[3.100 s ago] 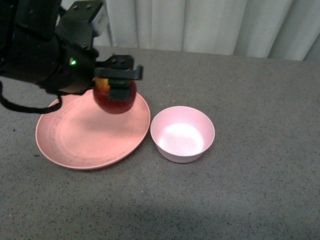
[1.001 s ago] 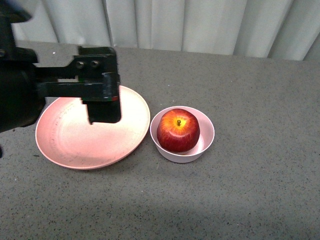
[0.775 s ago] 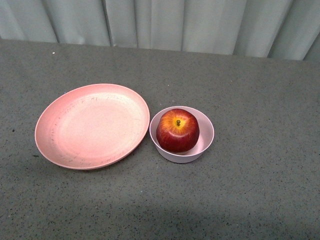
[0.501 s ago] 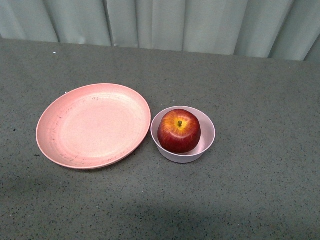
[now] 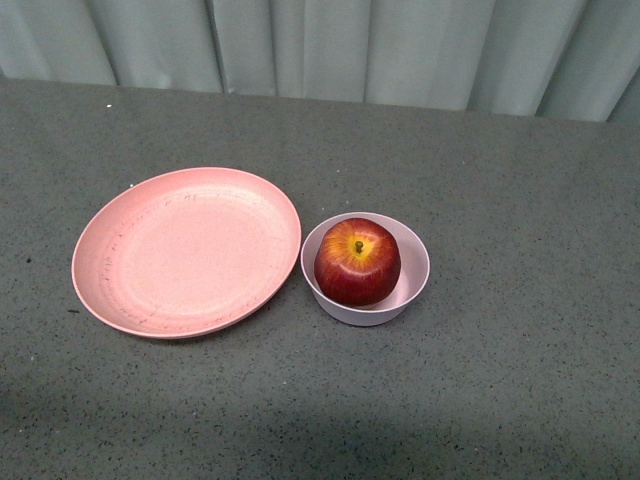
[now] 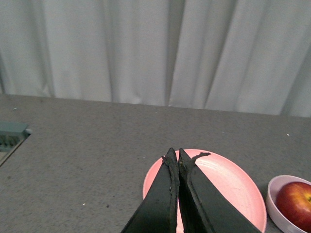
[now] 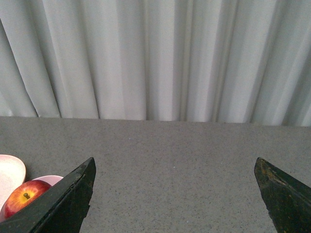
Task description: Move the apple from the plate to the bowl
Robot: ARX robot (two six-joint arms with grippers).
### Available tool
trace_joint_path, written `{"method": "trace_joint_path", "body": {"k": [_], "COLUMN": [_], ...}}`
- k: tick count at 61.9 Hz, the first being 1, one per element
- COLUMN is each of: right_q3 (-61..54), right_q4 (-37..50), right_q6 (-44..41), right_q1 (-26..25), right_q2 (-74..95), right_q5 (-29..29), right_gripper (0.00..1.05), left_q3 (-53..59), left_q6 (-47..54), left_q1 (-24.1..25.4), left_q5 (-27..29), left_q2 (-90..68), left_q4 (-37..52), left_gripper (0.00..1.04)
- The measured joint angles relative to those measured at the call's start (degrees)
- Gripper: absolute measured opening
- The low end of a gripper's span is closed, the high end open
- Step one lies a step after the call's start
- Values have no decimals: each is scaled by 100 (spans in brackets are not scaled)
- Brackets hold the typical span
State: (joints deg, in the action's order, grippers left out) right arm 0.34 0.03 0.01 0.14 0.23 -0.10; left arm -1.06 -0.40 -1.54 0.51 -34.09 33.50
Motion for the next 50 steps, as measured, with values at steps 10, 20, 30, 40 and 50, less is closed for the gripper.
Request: {"method": "trace_joint_path", "body": {"k": [10,20,30,40,50], "right_q3": [0,0,0,0,0], "right_q4": [0,0,0,0,0], "right_q6": [0,0,0,0,0], "right_q1": [0,0,0,0,0], "right_q2": [0,0,0,0,0], "right_q5": [2,2,2,2,2], "right_gripper": [95,95,95,95,95], "left_q3": [2,2,2,2,2], "left_q6": [0,-2,-2,-2,-2], "left_q1": [133,140,140,140,140], "left_q5": [-39,-37,-37,-37,-37], "left_q2": [656,1145,1554,1895,2155], "left_q4": [-612,-1075,-1475,-1812,-2068], "left_gripper": [4,4,4,4,4]}}
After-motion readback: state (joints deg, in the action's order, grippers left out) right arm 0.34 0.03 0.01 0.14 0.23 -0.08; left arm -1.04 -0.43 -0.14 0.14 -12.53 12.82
